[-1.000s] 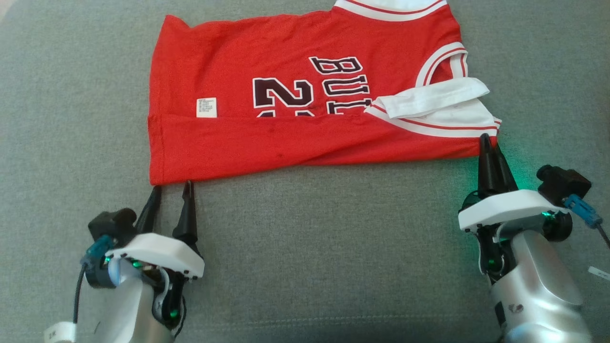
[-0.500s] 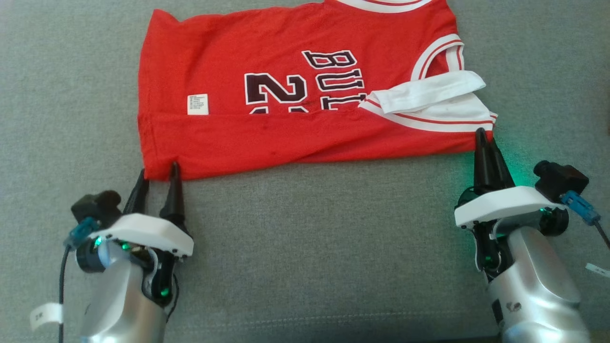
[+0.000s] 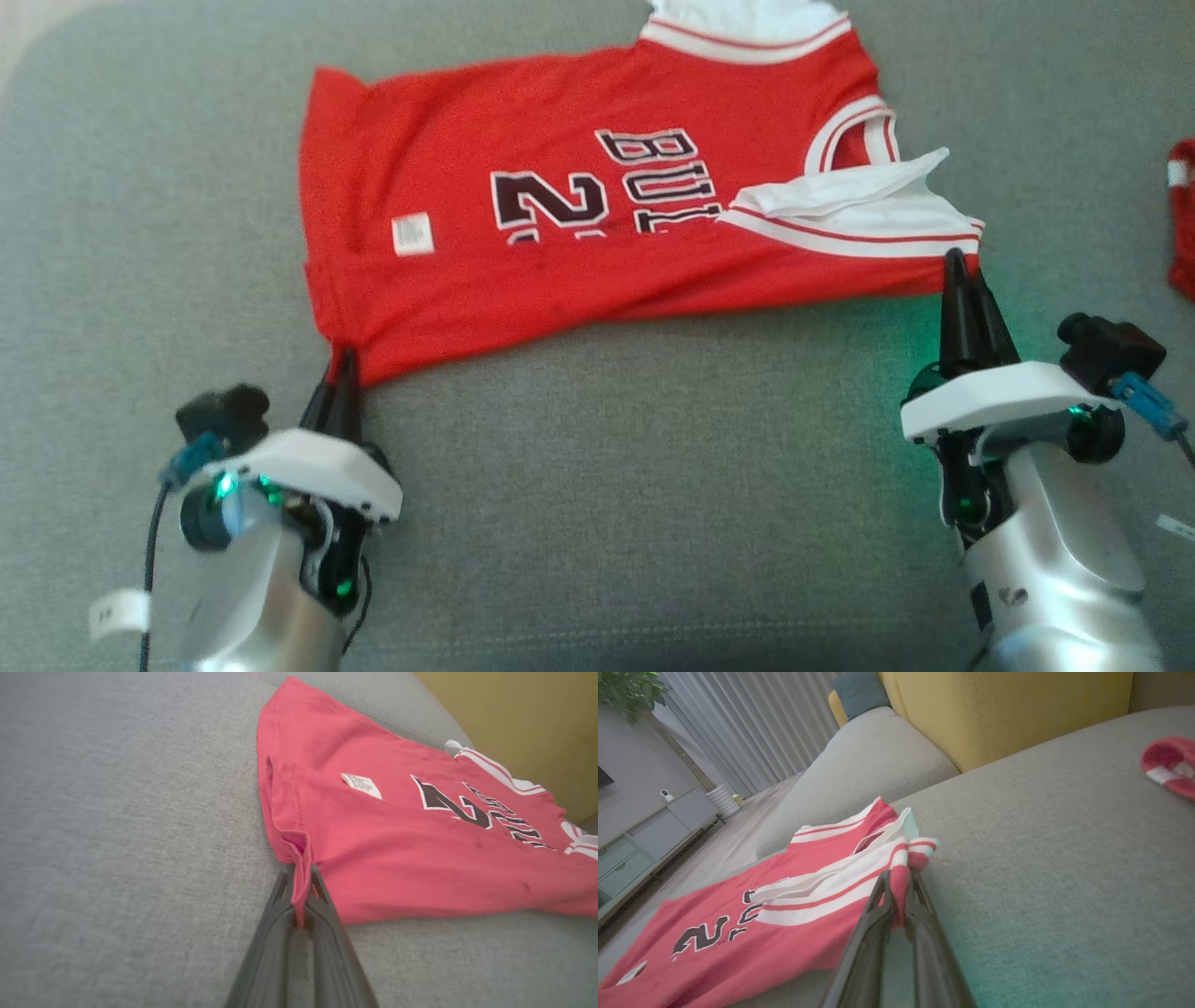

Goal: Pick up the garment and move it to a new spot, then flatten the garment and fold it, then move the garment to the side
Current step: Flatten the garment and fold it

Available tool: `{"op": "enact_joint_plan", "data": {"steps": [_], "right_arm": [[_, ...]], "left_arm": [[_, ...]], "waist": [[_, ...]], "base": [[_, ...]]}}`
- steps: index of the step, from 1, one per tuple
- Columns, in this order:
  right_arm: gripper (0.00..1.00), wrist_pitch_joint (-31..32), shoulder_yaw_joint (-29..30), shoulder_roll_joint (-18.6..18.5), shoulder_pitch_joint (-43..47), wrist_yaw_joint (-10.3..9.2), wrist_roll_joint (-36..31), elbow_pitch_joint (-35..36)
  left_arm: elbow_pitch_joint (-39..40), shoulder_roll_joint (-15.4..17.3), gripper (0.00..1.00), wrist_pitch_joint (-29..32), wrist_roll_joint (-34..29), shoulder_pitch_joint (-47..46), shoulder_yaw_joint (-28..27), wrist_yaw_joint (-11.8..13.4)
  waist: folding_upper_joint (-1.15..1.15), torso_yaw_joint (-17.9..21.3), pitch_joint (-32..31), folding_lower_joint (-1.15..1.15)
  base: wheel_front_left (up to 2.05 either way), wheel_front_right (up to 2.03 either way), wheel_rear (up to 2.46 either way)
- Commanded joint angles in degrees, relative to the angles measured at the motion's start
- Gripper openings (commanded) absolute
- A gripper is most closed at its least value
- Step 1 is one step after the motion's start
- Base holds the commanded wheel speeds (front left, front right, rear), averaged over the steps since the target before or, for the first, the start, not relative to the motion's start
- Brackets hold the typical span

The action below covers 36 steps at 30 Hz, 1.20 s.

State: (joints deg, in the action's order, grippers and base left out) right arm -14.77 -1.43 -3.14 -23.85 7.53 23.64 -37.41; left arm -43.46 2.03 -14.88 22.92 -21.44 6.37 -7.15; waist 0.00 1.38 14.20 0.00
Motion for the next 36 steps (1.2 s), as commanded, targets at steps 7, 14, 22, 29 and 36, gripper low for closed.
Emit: {"op": "enact_joint_plan", "data": {"steps": [7, 14, 22, 29, 36], "right_arm": [[0.0, -0.2, -0.6, 0.3, 4.3, -0.04, -1.7, 0.7], [0.0, -0.2, -0.9, 0.3, 9.4, -0.04, -1.9, -0.4], [1.0, -0.2, -0.3, 0.3, 7.9, -0.04, -2.4, -0.2], [1.0, -0.2, 0.9, 0.3, 3.9, -0.04, -5.1, 1.8], [1.0, -0.1, -2.1, 0.3, -2.6, -0.04, -5.1, 1.3]], "left_arm": [[3.8, 1.0, 0.0, -0.1, -2.3, 6.2, -5.3, -0.3], [4.4, 0.9, 0.37, -0.1, -2.5, 11.1, -4.7, -0.3], [6.3, 0.9, 1.0, -0.1, -4.0, 8.7, -4.0, -0.2], [3.3, 1.6, 1.0, -0.1, -7.3, -0.6, -2.1, -0.3], [-4.1, 6.4, 1.0, 2.7, -8.0, -13.6, 2.3, -0.3]], "waist": [[0.0, -1.5, -7.5, 0.0], [0.0, -2.2, -9.0, 0.0], [0.0, -2.1, -6.4, 0.0], [0.0, -3.2, -3.8, 0.0], [0.0, -2.5, 0.0, 0.0]], "base": [[0.0, 0.0, 0.0], [0.0, 0.0, 0.0], [0.0, 0.0, 0.0], [0.0, 0.0, 0.0], [0.0, 0.0, 0.0]]}}
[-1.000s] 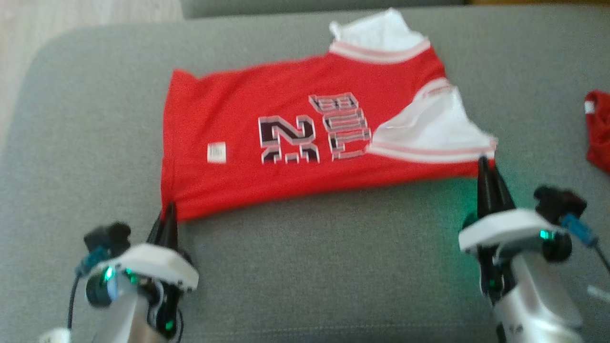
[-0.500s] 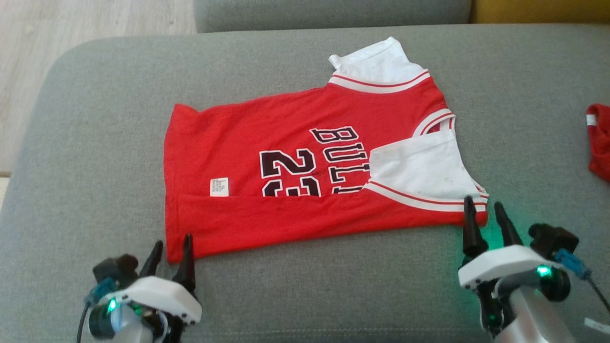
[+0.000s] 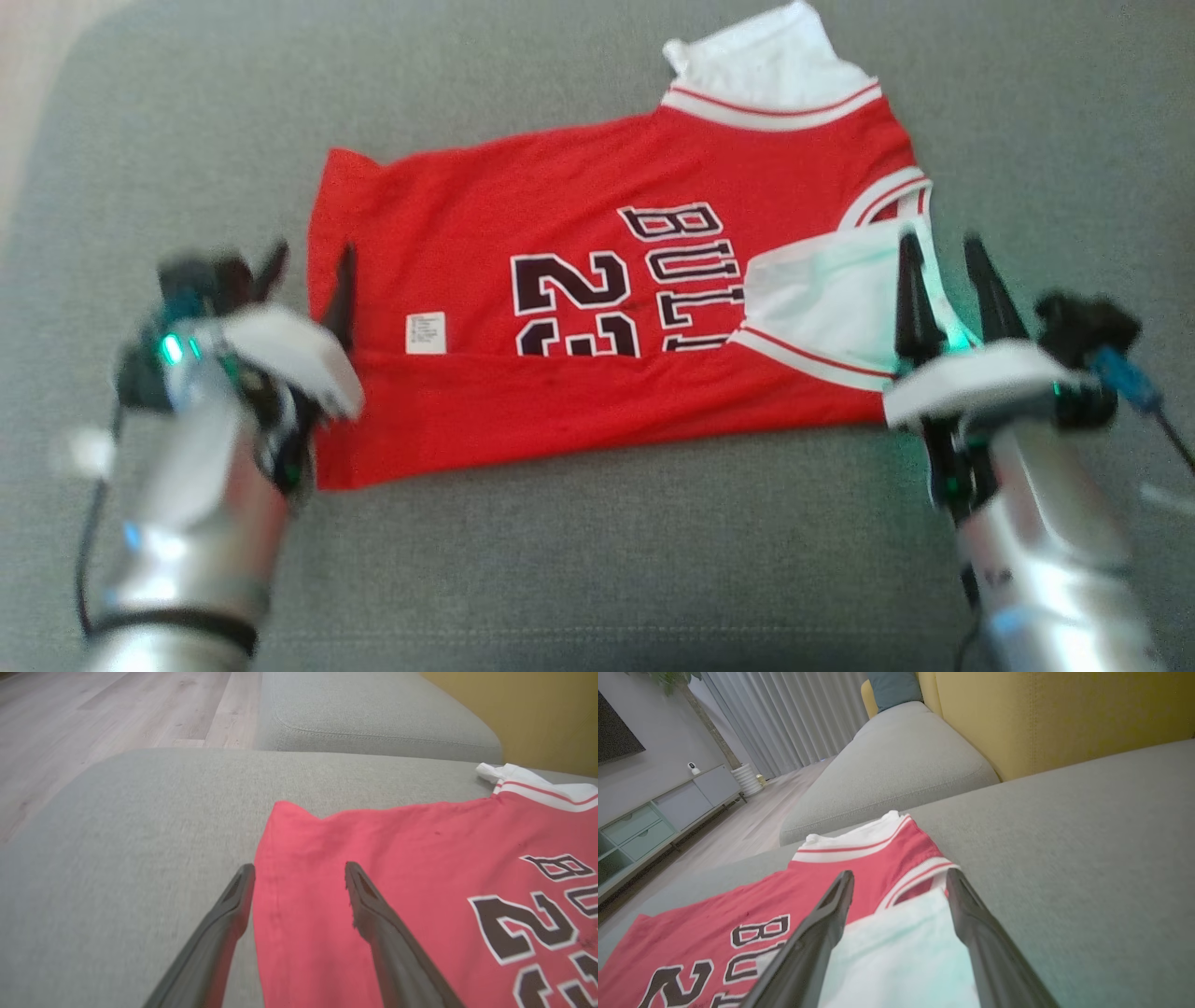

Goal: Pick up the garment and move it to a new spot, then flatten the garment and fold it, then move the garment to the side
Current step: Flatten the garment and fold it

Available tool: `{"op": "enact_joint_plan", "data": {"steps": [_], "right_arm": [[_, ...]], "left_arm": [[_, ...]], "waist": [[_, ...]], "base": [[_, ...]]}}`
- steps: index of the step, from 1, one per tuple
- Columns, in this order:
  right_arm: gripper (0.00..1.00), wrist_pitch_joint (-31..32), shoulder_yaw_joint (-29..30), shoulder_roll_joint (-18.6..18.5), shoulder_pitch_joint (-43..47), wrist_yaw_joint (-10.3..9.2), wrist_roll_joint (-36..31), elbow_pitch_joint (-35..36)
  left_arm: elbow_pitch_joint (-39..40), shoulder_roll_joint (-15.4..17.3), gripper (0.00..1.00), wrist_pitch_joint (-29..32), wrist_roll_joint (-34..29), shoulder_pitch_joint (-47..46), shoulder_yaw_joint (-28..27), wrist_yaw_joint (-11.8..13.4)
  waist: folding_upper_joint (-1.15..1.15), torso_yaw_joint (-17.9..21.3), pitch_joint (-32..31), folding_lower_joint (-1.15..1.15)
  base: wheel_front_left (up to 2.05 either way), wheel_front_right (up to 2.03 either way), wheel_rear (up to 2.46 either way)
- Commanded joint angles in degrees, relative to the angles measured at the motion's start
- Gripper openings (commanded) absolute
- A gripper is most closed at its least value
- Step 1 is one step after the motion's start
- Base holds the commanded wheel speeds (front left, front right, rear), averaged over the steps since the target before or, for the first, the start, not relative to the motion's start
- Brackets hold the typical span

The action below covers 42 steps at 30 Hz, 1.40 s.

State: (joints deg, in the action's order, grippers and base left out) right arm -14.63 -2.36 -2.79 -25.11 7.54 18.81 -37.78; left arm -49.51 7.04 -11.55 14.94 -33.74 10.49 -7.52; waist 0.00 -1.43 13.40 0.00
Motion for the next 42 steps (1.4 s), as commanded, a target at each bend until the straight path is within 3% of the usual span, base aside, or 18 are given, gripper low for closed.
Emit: {"op": "enact_joint_plan", "data": {"steps": [1, 8, 17, 26, 27, 29, 35, 42], "right_arm": [[1.0, -0.3, -1.7, -0.1, -2.6, -0.05, -0.4, 1.6], [1.0, -0.3, -4.5, -0.1, -8.0, -0.05, 0.2, 0.8], [1.0, -0.4, -7.1, -0.1, -11.2, -0.05, 1.8, 1.3], [1.0, -0.4, -8.0, -0.1, -14.2, -0.05, 1.5, 1.8], [1.0, -0.4, -8.1, -0.1, -15.0, -0.05, 1.1, 1.6], [1.0, -0.4, -7.9, -0.1, -16.7, -0.05, -0.2, 0.9], [1.0, 1.7, -4.9, -0.5, -24.2, -0.05, -3.7, -1.9], [1.0, 8.9, -2.3, -2.4, -35.4, -0.05, -6.8, -8.8]], "left_arm": [[1.0, 2.2, 1.0, 0.4, 0.2, -3.2, -0.9, 0.0], [-4.1, 7.2, 1.0, 5.9, 5.5, -12.7, 6.1, 0.0], [-4.9, 13.4, 1.0, 11.9, 13.8, -20.1, 16.7, 0.0], [-6.4, 16.2, 1.0, 13.5, 19.5, -23.2, 23.3, 0.0], [-6.5, 16.3, 0.78, 13.7, 20.1, -23.5, 24.0, 0.0], [-6.3, 16.1, 0.0, 13.8, 21.2, -24.0, 25.7, 0.0], [-4.9, 15.7, 0.0, 12.8, 24.6, -25.9, 29.8, 0.0], [-3.8, 14.1, 0.0, 9.0, 27.4, -28.8, 34.0, 0.0]], "waist": [[0.0, 0.6, 1.5, 0.0], [0.0, 2.1, 5.5, 0.0], [0.0, 3.7, 9.6, 0.0], [0.0, 3.7, 12.6, 0.0], [0.0, 3.6, 13.0, 0.0], [0.0, 3.2, 13.6, 0.0], [0.0, 1.2, 15.8, 0.0], [0.0, -2.6, 17.7, 0.0]], "base": [[0.0, 0.0, 0.0], [0.0, 0.0, 0.0], [0.0, 0.0, 0.0], [0.0, 0.0, 0.0], [0.0, 0.0, 0.0], [0.0, 0.0, 0.0], [0.0, 0.0, 0.0], [0.0, 0.0, 0.0]]}}
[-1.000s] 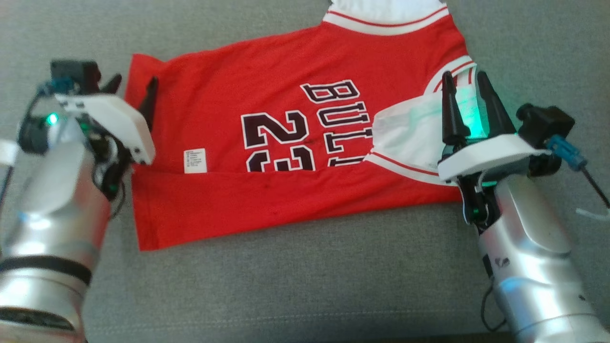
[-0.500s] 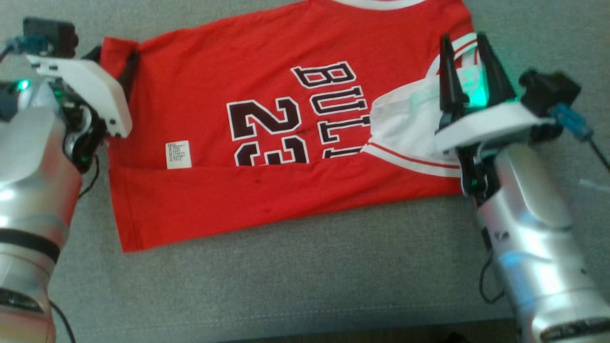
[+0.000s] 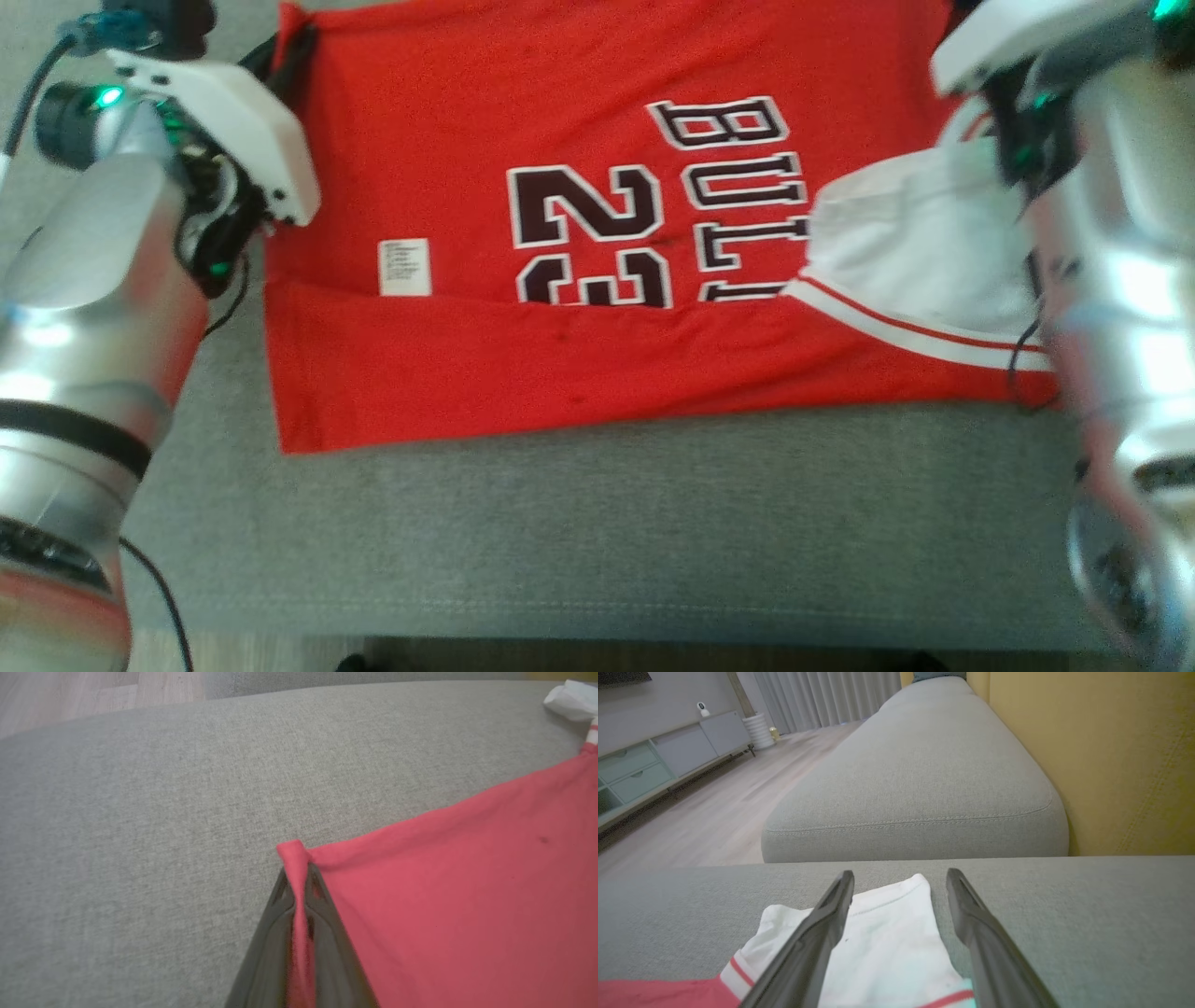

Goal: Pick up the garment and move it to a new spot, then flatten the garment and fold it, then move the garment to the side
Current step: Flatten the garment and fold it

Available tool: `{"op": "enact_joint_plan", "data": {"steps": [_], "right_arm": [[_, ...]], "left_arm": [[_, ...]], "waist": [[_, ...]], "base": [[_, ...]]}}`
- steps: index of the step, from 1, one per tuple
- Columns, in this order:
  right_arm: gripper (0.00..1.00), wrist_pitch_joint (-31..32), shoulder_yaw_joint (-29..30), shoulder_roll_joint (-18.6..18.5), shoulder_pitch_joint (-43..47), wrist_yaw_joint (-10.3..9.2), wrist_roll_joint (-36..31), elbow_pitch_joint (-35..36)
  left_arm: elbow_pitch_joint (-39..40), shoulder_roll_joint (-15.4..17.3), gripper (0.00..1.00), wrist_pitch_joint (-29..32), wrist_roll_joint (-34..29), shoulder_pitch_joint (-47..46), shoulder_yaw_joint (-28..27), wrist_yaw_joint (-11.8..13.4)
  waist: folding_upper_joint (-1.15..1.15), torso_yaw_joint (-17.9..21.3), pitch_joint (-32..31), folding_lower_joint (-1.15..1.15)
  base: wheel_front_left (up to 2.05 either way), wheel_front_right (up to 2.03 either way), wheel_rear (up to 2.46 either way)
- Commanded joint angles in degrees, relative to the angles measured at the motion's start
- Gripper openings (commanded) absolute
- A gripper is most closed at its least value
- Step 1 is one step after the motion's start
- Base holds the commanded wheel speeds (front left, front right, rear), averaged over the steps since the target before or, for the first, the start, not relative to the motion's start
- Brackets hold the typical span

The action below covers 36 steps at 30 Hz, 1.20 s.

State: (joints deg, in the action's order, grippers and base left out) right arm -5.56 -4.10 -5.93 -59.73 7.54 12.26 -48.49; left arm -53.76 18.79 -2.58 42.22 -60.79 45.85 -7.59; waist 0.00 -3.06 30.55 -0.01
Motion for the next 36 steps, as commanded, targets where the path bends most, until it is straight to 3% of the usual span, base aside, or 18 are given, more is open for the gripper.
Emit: {"op": "enact_joint_plan", "data": {"steps": [1, 13, 23, 24, 25, 26, 27, 28, 36], "right_arm": [[1.0, 0.8, -0.3, 0.2, -2.4, -0.05, -1.0, 0.8], [1.0, 14.8, 5.7, -5.7, -15.2, -0.05, -12.5, -15.0], [1.0, 18.1, 13.0, -8.3, -17.7, -0.05, -22.9, -17.3], [0.94, 18.4, 13.7, -8.2, -17.8, -0.05, -23.8, -17.2], [0.75, 18.7, 14.2, -8.0, -17.9, -0.05, -24.7, -17.2], [0.35, 19.0, 14.8, -7.8, -17.9, -0.05, -25.4, -17.1], [0.09, 19.0, 15.3, -7.6, -18.0, -0.05, -26.0, -17.0], [0.0, 19.1, 15.7, -7.4, -18.1, -0.05, -26.7, -16.9], [0.0, 12.3, 20.2, -6.3, -18.7, -0.05, -30.7, -13.0]], "left_arm": [[0.6, 2.0, 0.0, -0.4, 0.5, -2.1, -0.6, 0.1], [1.1, -3.9, 0.0, -5.5, 5.5, -5.5, 8.0, 0.1], [0.2, -6.7, 0.0, -8.7, 10.2, -7.5, 13.7, 0.1], [0.1, -6.7, 0.0, -9.0, 10.6, -7.7, 14.1, 0.1], [-0.1, -6.7, 0.0, -9.2, 11.0, -7.8, 14.5, 0.1], [-0.3, -6.7, 0.0, -9.5, 11.6, -7.9, 14.8, 0.1], [-0.4, -6.7, 0.0, -9.7, 12.0, -8.1, 15.1, 0.1], [-0.5, -6.6, 0.0, -10.0, 12.4, -8.2, 15.5, 0.1], [-1.8, -5.3, 0.0, -12.3, 13.1, -11.3, 13.8, 0.1]], "waist": [[0.0, -1.6, 0.7, 0.01], [0.0, -9.0, 2.9, 0.01], [0.0, -12.5, 4.5, 0.01], [0.0, -12.6, 4.7, 0.01], [0.0, -12.7, 4.8, 0.01], [0.0, -12.7, 4.8, 0.01], [0.0, -12.7, 4.9, 0.01], [0.0, -12.7, 4.9, 0.01], [0.0, -11.5, 4.9, 0.01]], "base": [[0.0, 0.0, 0.0], [0.0, 0.0, 0.0], [0.0, 0.0, 0.0], [0.0, 0.0, 0.0], [0.0, 0.0, 0.0], [0.0, 0.0, 0.0], [0.0, 0.0, 0.0], [0.0, 0.0, 0.0], [0.0, 0.0, 0.0]]}}
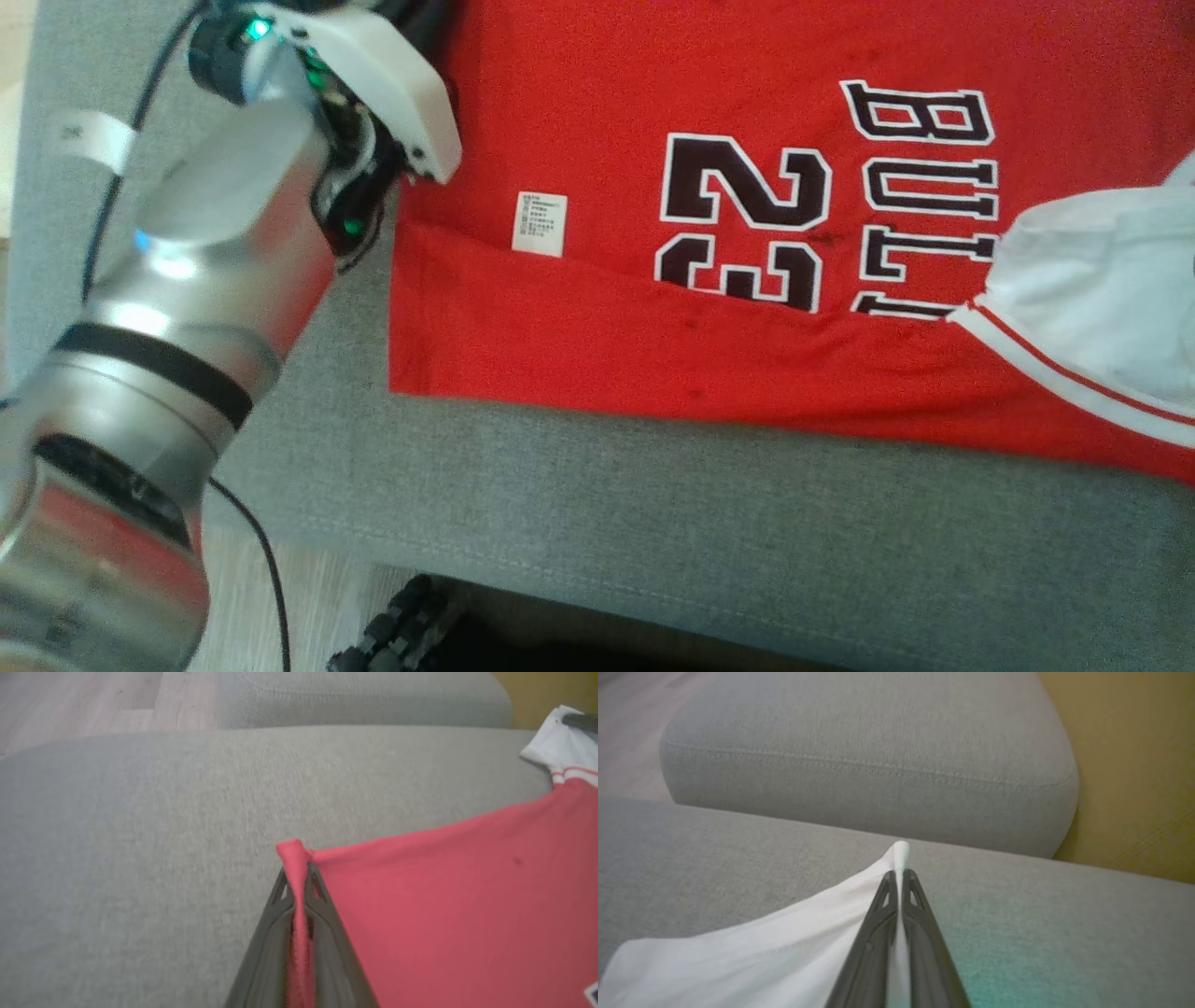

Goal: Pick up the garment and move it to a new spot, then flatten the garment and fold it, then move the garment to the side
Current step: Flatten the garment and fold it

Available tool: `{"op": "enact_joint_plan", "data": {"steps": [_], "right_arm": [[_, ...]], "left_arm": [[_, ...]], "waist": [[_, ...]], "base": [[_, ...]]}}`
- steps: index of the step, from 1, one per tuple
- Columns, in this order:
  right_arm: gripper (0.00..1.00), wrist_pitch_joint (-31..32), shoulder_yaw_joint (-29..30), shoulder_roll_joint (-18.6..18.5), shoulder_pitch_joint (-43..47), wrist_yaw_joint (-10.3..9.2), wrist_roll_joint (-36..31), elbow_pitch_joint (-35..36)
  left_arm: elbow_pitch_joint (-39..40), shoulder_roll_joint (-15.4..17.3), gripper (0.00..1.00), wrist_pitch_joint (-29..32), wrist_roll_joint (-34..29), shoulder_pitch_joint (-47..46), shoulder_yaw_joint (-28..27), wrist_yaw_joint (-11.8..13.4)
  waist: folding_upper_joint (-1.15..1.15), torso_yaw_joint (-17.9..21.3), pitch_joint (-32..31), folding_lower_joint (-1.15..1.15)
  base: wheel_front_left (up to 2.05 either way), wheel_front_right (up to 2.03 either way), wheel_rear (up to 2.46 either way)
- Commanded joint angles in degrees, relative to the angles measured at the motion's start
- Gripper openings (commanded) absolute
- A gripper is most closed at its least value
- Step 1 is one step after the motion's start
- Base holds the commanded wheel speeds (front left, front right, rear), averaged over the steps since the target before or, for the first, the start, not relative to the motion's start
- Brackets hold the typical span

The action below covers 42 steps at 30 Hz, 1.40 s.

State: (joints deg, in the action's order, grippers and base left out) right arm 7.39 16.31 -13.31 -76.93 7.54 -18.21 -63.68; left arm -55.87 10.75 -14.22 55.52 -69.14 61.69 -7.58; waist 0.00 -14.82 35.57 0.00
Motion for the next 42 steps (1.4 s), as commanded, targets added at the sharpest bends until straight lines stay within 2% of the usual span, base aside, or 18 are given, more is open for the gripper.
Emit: {"op": "enact_joint_plan", "data": {"steps": [1, 6, 10, 14, 21, 24, 30, 34, 38, 42], "right_arm": [[0.0, -1.7, 0.9, 1.2, -1.7, -0.05, -0.2, 2.7], [0.0, -6.5, 3.6, 1.5, -1.6, -0.05, -1.7, 3.7], [0.0, -8.8, 4.7, 1.2, -1.3, -0.05, -2.0, 3.6], [0.0, -12.6, 4.0, 2.4, -0.9, -0.05, -0.5, 1.7], [0.0, -20.7, -0.8, 6.2, 1.6, -0.05, 8.1, -2.1], [0.0, -22.0, -5.2, 7.5, 5.0, -0.05, 13.1, -1.8], [0.0, -22.4, -16.0, 8.9, 17.2, -0.05, 26.6, 6.3], [0.0, -22.4, -22.2, 7.7, 27.7, -0.05, 35.8, 14.6], [0.0, -21.3, -25.5, 5.7, 36.9, -0.05, 42.7, 21.7], [0.0, -19.6, -26.1, 4.7, 43.4, -0.05, 46.7, 26.5]], "left_arm": [[0.9, 3.3, 0.0, -0.7, -0.8, -3.8, -3.8, 0.1], [6.0, 6.1, 0.0, -0.8, -7.1, -2.4, -14.6, 1.6], [7.2, 6.6, 0.0, -0.8, -10.8, -0.2, -18.3, 1.5], [6.8, 7.1, 0.0, -0.8, -14.0, 2.3, -21.7, 1.2], [7.1, 8.3, 0.0, -0.8, -17.6, 8.1, -27.8, 0.6], [8.7, 9.0, 0.0, -0.8, -19.7, 11.7, -31.4, 0.6], [13.4, 8.7, 0.0, -0.8, -24.9, 21.4, -38.5, 0.8], [15.2, 6.9, 0.0, -0.8, -27.6, 28.0, -43.0, 0.8], [16.0, 4.7, 0.0, -0.8, -29.9, 33.4, -46.6, 0.7], [16.2, 2.6, 0.0, -0.8, -32.0, 36.9, -49.2, 0.5]], "waist": [[0.0, 0.7, -0.2, 0.0], [0.0, 3.6, -1.5, 0.0], [0.0, 5.2, -2.7, 0.0], [0.0, 7.6, -4.0, 0.0], [0.0, 11.1, -7.0, 0.0], [0.0, 12.4, -8.7, 0.0], [0.0, 14.3, -12.5, 0.0], [0.0, 15.0, -14.9, 0.0], [0.0, 15.5, -16.7, 0.0], [0.0, 15.7, -17.7, 0.0]], "base": [[0.0, 0.0, 0.0], [0.0, 0.0, 0.0], [0.0, 0.0, 0.0], [0.0, 0.0, 0.0], [0.0, 0.0, 0.0], [0.0, 0.0, 0.0], [0.0, 0.0, 0.0], [0.0, 0.0, 0.0], [0.0, 0.0, 0.0], [0.0, 0.0, 0.0]]}}
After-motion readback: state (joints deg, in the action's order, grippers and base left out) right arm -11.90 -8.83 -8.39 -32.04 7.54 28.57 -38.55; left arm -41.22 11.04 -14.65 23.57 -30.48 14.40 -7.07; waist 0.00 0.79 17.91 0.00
